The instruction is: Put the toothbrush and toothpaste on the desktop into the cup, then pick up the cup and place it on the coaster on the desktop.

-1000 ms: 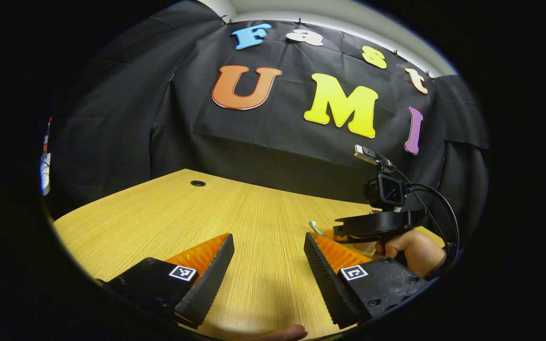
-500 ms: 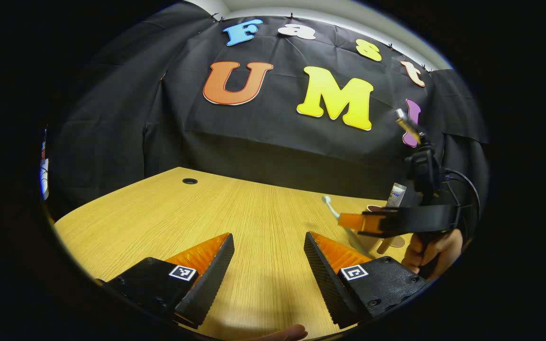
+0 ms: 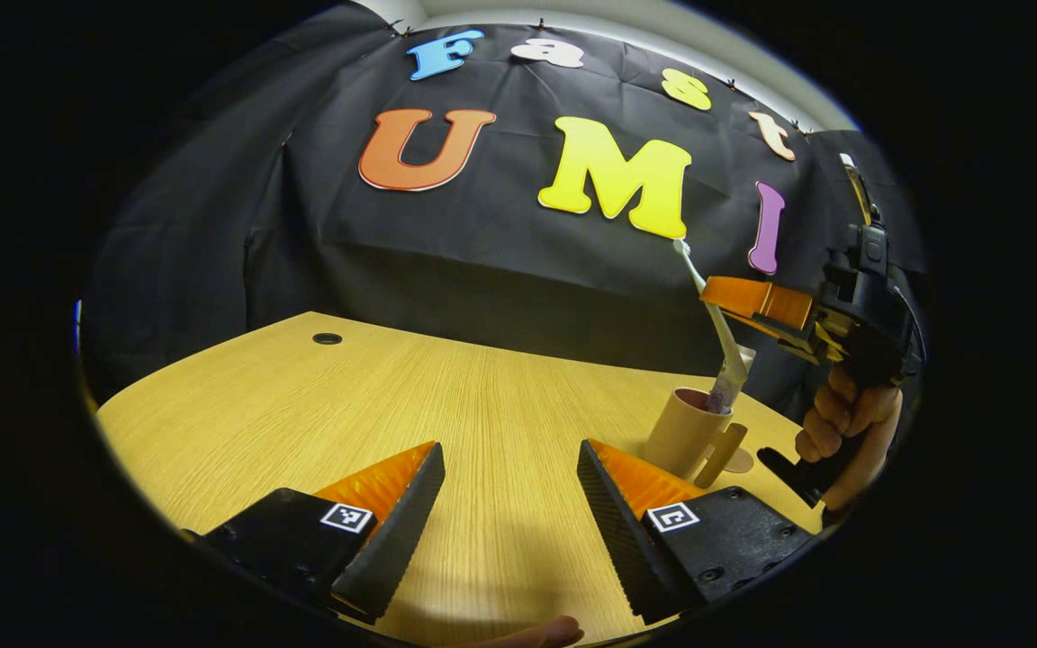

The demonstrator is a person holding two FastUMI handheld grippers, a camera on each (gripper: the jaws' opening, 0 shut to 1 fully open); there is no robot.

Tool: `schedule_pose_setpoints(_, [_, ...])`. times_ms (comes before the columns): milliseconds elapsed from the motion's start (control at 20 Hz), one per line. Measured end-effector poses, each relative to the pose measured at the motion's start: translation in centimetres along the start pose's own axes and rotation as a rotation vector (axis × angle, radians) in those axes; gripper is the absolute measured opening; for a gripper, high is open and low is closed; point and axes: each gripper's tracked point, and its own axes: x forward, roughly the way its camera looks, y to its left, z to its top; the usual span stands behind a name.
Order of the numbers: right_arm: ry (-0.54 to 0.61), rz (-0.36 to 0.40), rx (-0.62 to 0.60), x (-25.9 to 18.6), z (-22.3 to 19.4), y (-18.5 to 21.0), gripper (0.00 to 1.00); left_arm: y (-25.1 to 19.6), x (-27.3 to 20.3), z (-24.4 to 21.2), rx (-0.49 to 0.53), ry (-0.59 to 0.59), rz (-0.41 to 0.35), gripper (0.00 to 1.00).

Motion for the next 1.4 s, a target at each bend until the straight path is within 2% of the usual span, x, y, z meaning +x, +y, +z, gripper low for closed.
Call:
schedule_pose_setpoints(200, [0.006,0.058,0.056,0.8,-1.2,-0.6,0.0,-0.5,1.0,-0.8,-0.016,0.018,-0.007,0.95])
schedule_pose_setpoints(350, [0.018,0.045,0.058,1.5,-2.3,-1.5,0.0,-0.5,1.4,-1.4,-0.026,0.028,-0.012,0.95])
schedule_pose_setpoints(450, [-0.018,0.036,-0.004,1.8,-2.0,-1.4,0.0,-0.4,1.3,-1.3,-0.023,0.023,-0.011,0.95])
schedule_pose_setpoints(600, [-0.087,-0.051,-0.149,1.4,-1.8,-2.5,0.0,-0.7,1.3,-1.0,-0.03,0.011,-0.024,0.95])
schedule_pose_setpoints(750, [-0.229,-0.051,-0.31,0.1,-0.7,-0.3,0.0,-0.5,1.1,-0.8,-0.035,-0.003,-0.025,0.95])
schedule_pose_setpoints(850, [-0.262,-0.059,-0.363,0.1,-1.5,0.5,0.0,-0.6,0.9,-0.6,-0.044,-0.015,-0.029,0.95])
schedule_pose_setpoints(1100, [-0.229,-0.163,-0.295,1.5,-2.8,-1.3,0.0,-0.5,0.8,-0.8,-0.051,-0.007,-0.035,0.95])
schedule_pose_setpoints(1400, [-0.222,-0.183,-0.292,1.5,-3.1,-2.0,0.03,-0.8,0.8,-0.8,-0.058,-0.007,-0.048,0.95])
